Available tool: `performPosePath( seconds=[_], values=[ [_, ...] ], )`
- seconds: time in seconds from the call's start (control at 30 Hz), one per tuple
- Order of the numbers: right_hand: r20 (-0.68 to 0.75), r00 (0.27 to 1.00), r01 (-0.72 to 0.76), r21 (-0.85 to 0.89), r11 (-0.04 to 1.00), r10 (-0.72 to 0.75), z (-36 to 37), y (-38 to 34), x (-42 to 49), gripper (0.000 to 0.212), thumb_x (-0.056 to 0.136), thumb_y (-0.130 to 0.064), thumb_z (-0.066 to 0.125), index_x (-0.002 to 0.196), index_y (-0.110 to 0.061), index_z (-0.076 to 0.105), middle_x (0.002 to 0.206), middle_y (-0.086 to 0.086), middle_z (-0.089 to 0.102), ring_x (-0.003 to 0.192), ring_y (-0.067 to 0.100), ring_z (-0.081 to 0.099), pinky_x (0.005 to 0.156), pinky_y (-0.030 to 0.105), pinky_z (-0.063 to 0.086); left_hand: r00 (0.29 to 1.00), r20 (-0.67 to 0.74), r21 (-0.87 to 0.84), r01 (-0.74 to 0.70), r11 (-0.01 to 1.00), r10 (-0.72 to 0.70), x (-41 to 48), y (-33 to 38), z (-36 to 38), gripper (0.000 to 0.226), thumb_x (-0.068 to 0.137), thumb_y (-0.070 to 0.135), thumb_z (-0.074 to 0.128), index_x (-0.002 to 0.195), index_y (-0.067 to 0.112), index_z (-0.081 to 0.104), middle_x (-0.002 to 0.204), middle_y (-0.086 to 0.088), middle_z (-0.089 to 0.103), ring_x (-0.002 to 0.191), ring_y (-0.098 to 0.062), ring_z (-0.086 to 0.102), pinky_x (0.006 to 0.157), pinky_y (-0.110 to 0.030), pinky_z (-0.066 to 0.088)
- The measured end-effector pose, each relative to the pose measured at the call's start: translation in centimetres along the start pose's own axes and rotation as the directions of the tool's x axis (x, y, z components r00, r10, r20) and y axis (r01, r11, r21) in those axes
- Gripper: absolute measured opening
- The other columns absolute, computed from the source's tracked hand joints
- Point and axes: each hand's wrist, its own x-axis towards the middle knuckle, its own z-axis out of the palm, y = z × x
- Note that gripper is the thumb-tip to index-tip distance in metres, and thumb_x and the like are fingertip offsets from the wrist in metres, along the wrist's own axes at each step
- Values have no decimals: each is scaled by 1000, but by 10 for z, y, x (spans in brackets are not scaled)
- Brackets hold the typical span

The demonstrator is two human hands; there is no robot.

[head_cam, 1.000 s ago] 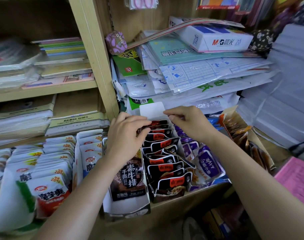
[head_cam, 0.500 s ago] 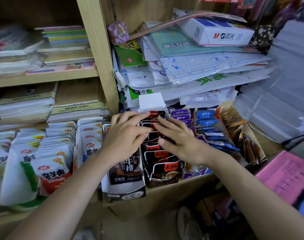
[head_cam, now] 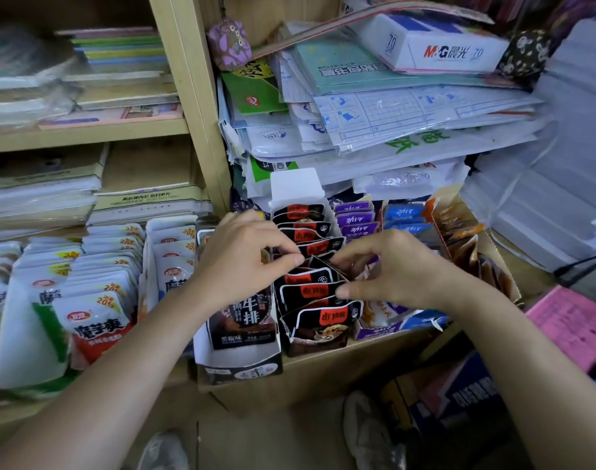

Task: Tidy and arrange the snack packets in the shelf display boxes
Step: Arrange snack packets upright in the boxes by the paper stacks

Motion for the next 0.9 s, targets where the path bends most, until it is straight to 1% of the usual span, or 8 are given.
performPosePath(
  seconds=[0.07, 0.17, 0.37, 0.5, 0.63, 0.73, 0.8, 0.9],
  values=[
    [17, 1000, 21, -36, 999, -20, 0, 2, 1, 32, 83, -22, 81, 113, -29, 73, 90, -19, 72, 88, -3, 67, 79, 16, 55, 997, 68, 24, -46, 999, 44, -2, 4, -1, 35, 91, 60, 49, 95, 41, 78, 89, 25, 68, 91, -7, 53, 81, -34, 36],
    [0, 1000, 17, -3, 1000, -17, -7, 10, 3, 23, 90, -8, 71, 107, -23, 77, 92, -12, 76, 87, -2, 69, 79, 14, 54, 993, 94, 31, -75, 997, 72, -13, 8, -3, 41, 92, 63, 46, 100, 39, 78, 100, 24, 63, 95, -8, 50, 83, -34, 37],
    [-158, 987, -9, -36, 999, 3, -3, 17, 15, 17, 93, -5, 68, 105, -14, 76, 93, -1, 76, 83, 6, 71, 70, 14, 56, 982, 183, -1, -54, 999, 53, -38, 23, 3, 61, 87, 77, 46, 125, 35, 70, 123, 22, 64, 109, -7, 51, 93, -39, 45],
    [-170, 985, 38, -24, 999, -41, -1, 9, 18, 18, 93, -5, 68, 102, -16, 79, 87, -13, 74, 73, -3, 69, 62, 8, 51, 979, 201, -155, 57, 986, -25, -55, 37, 2, 70, 87, 79, 42, 142, 37, 56, 141, 25, 54, 129, 4, 42, 104, -29, 39],
    [-169, 977, 125, -32, 992, -128, 5, -7, 24, 16, 91, -8, 72, 99, -18, 80, 89, -15, 74, 73, -1, 70, 67, 16, 55, 997, 63, 2, -40, 999, 40, -63, 48, 15, 47, 93, 54, 58, 132, 29, 66, 130, 18, 65, 116, -5, 55, 94, -38, 49],
    [-126, 975, 181, -35, 983, -184, 13, -17, 35, 13, 90, -8, 73, 99, -14, 80, 93, -9, 75, 77, -13, 65, 72, 6, 47, 995, 4, 11, -99, 995, 99, -69, 52, 26, 33, 95, 35, 62, 125, 23, 72, 124, 14, 70, 107, -9, 61, 86, -37, 52],
    [-90, 975, 200, -63, 978, -205, 19, -19, 44, 12, 89, -9, 74, 98, -13, 80, 93, -6, 77, 87, -6, 68, 79, 10, 51, 996, -25, -6, -91, 996, 91, -71, 53, 27, 31, 94, 32, 64, 123, 22, 74, 121, 13, 71, 103, -9, 63, 82, -35, 54],
    [-20, 979, 202, -92, 975, -204, 25, -18, 48, 11, 89, -10, 75, 98, -13, 80, 92, -5, 77, 88, 0, 70, 84, 20, 55, 997, -52, -1, -63, 998, 63, -74, 53, 27, 32, 94, 33, 65, 122, 21, 74, 115, 12, 73, 102, -8, 64, 80, -34, 56]
  ],
)
